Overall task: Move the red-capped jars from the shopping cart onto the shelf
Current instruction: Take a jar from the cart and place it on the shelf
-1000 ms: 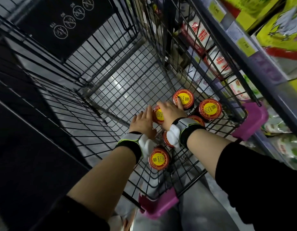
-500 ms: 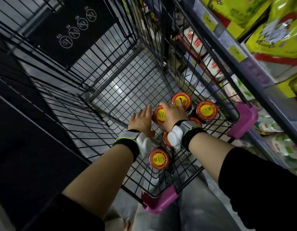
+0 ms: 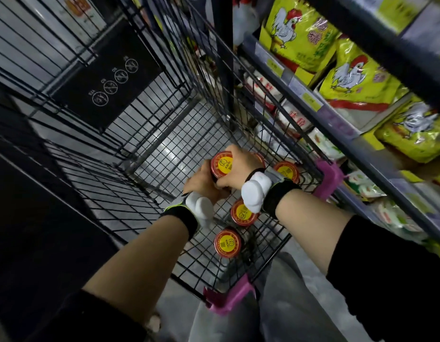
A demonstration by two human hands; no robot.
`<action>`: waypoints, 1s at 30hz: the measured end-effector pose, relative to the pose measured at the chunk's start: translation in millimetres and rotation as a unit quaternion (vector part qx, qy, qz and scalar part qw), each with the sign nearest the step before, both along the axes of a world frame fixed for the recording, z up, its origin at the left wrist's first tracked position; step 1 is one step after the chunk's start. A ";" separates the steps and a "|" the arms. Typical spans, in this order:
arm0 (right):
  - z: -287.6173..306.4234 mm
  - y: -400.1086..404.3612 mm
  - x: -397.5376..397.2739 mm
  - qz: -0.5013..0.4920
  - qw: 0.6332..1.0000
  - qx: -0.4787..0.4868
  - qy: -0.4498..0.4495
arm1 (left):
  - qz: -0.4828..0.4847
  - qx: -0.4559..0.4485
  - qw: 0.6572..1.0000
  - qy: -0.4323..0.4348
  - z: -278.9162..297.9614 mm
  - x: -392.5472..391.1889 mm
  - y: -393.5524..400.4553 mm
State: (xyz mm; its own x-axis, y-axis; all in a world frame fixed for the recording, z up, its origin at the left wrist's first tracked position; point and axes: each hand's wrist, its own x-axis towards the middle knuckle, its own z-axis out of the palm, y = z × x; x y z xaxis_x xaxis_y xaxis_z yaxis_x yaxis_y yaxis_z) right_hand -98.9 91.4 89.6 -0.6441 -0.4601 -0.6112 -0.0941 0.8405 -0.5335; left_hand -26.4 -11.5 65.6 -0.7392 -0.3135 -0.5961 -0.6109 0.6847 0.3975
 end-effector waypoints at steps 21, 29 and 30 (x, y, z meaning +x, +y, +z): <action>53.1 86.4 24.3 -0.133 0.958 -0.196 -0.159 | -0.096 0.209 0.973 0.004 75.4 -20.7 22.6; 73.4 102.7 31.6 -0.207 0.965 -0.158 -0.040 | -0.126 0.282 0.950 0.038 118.4 -39.9 47.3; 77.2 104.6 32.2 -0.215 0.965 -0.148 -0.025 | -0.127 0.276 0.951 0.048 125.1 -40.5 54.4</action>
